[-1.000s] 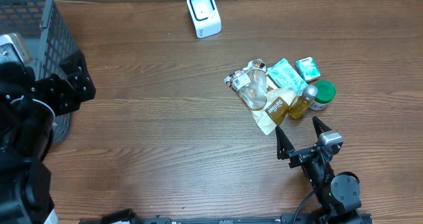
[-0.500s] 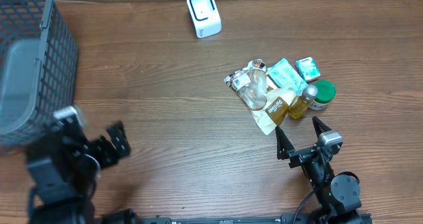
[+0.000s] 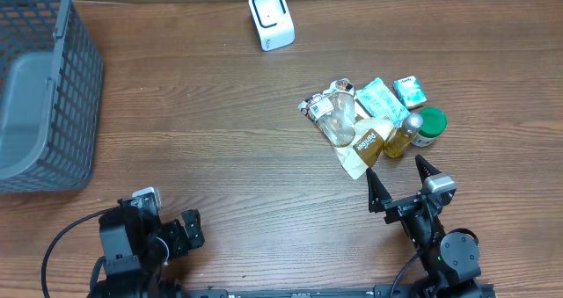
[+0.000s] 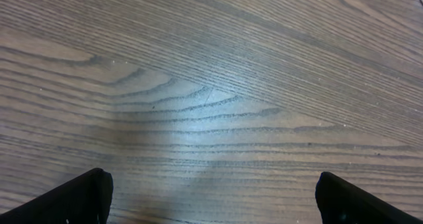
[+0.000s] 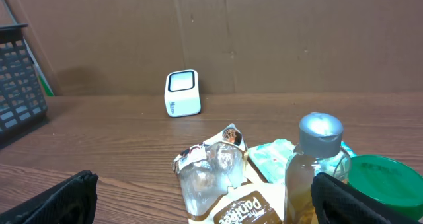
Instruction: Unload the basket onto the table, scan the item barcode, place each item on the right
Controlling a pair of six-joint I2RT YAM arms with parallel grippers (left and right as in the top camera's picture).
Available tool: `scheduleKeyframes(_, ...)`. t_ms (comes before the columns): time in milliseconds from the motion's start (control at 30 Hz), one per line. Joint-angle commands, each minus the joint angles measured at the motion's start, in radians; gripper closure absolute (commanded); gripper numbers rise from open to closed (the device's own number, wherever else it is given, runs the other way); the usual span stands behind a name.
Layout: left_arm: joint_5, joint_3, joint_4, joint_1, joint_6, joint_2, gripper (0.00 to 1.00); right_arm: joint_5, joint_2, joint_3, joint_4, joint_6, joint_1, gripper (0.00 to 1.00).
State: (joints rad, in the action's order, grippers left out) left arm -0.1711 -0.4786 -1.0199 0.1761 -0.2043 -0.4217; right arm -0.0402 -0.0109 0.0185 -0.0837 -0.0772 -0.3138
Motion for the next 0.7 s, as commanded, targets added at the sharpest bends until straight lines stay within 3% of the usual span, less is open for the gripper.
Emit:
scheduleKeyframes(0,0.003,0.033,0.017,-0.007,-0.006,0.042,0.0,0.001,0.008,-0.01,0.003,0.007,0.006,0.0)
scheduleKeyframes(233,0.026,0.033,0.041,-0.007,-0.005,0.091,0.0,0.001,0.008,-0.01,0.003,0.007,0.006,0.0)
scheduleKeyframes(333,0.008,0.033,0.187,-0.008,-0.006,0.126,0.0,0.001,0.008,-0.01,0.003,0.007,0.006,0.0)
scheduleKeyframes(500,0.016,0.033,0.592,-0.054,0.013,0.215,0.0,0.001,0.008,-0.01,0.003,0.007,0.006,0.0)
scheduleKeyframes(667,0.018,0.033,0.777,-0.076,0.052,0.3,0.0,0.001,0.008,-0.01,0.003,0.007,0.006,0.0)
